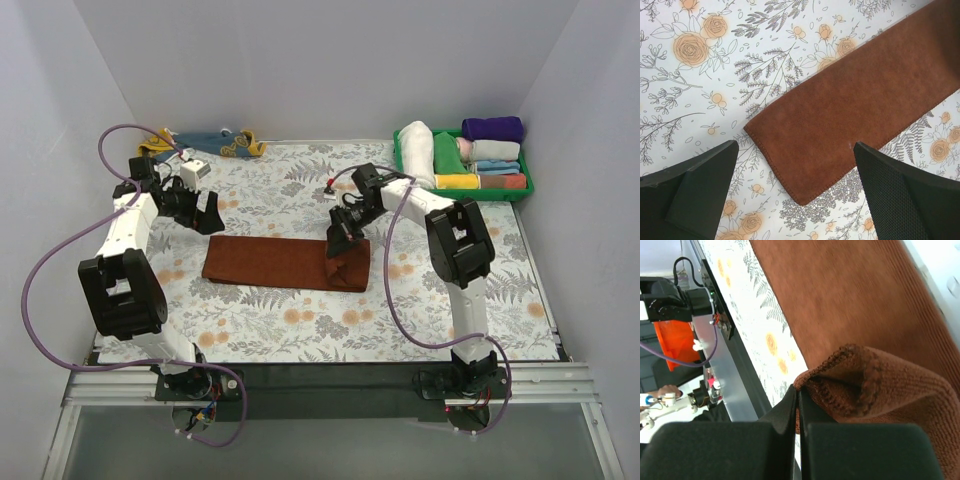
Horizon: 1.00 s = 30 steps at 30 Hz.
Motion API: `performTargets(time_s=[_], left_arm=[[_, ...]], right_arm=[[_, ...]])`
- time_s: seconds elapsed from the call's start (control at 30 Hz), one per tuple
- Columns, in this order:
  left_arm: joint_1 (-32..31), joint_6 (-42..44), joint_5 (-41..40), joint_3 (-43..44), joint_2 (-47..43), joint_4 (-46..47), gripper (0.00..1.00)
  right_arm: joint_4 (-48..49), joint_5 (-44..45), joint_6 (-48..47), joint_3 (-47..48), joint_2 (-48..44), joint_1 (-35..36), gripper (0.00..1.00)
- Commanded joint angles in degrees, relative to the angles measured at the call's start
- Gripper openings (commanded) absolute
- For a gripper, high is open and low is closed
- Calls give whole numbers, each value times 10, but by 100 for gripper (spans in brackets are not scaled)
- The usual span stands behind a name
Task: Roll the towels
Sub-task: Fold the towel
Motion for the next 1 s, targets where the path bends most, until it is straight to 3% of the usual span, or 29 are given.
performTargets(time_s=[0.0, 0.97], left_arm=[[5, -10, 0, 9, -3, 7, 97], [8, 15, -5, -17, 2, 17, 97]], right_arm=[[41, -14, 44, 40, 18, 22, 1], [91, -18, 89, 54, 71, 66, 1]])
